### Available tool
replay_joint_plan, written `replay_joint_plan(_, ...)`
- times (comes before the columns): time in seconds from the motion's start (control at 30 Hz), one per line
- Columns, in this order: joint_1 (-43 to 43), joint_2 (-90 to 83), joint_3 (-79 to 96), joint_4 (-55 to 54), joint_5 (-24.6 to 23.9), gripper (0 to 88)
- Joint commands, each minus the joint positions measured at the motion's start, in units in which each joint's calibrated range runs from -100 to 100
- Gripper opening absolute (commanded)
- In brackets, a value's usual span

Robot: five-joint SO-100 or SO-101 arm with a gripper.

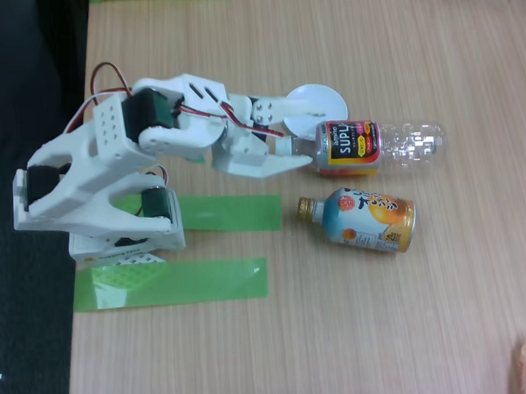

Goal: Pick up the plastic bottle and stand it up on the white place

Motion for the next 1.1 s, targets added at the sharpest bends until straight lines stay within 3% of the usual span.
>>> replay_joint_plan(0.0,0.86,-0.52,1.96,-0.83,1.86,21.9)
replay_joint_plan(0.33,10.86,-0.60,8.93,-0.92,11.62,22.3)
replay_joint_plan(0.57,9.01,-2.11,12.01,-1.00,19.12,22.3)
replay_joint_plan(0.87,-8.18,-13.62,19.07,-0.92,18.55,22.3)
replay_joint_plan(1.07,-16.77,-16.81,20.43,0.80,13.25,26.3)
